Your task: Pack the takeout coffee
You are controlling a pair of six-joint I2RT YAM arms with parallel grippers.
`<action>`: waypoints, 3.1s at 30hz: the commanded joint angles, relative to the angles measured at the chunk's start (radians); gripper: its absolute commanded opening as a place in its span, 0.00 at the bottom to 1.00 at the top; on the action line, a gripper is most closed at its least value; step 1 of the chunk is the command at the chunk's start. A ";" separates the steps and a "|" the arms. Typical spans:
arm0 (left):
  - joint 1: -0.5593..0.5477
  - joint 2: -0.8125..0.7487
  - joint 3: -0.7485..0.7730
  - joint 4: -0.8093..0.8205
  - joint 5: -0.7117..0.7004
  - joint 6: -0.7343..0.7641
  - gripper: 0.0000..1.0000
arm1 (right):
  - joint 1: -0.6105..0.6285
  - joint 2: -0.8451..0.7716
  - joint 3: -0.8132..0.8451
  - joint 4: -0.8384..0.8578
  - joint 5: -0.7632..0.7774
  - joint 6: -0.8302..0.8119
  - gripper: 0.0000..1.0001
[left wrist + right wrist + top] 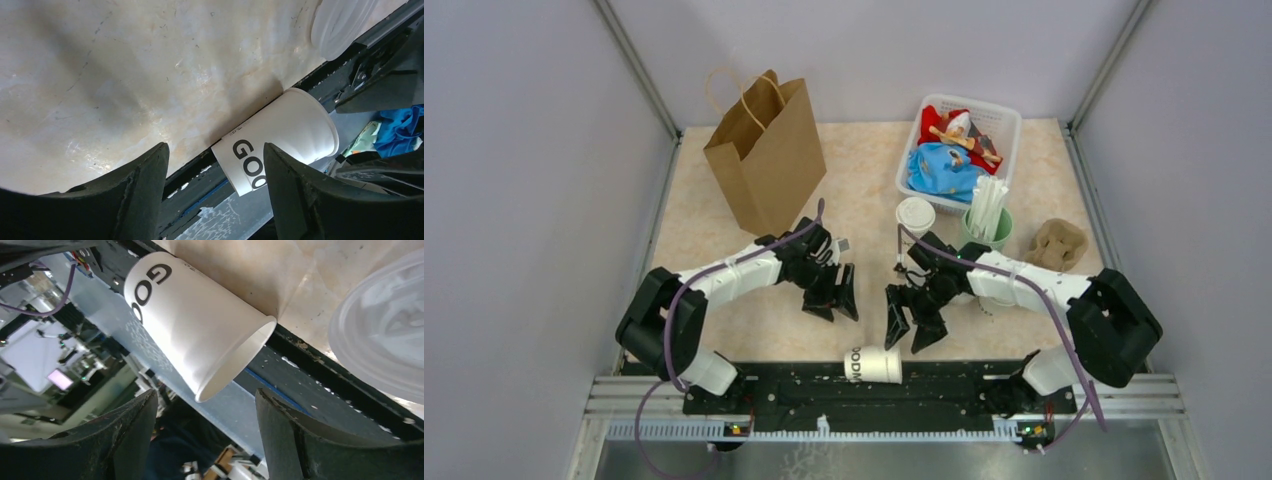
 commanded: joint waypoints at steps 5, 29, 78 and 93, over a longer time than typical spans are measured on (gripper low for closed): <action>-0.003 -0.068 0.015 -0.050 -0.019 0.053 0.76 | 0.032 -0.011 -0.176 0.402 -0.118 0.313 0.69; -0.001 -0.607 0.135 -0.159 -0.712 0.010 0.79 | 0.326 0.459 0.759 -0.372 0.866 -0.071 0.03; -0.001 -0.601 0.257 -0.083 -0.553 0.026 0.98 | 0.121 -0.180 0.204 -0.015 0.641 -0.068 0.00; 0.029 -0.478 0.501 0.199 -0.202 -0.203 0.98 | -0.185 -0.150 0.436 0.771 -0.297 0.526 0.00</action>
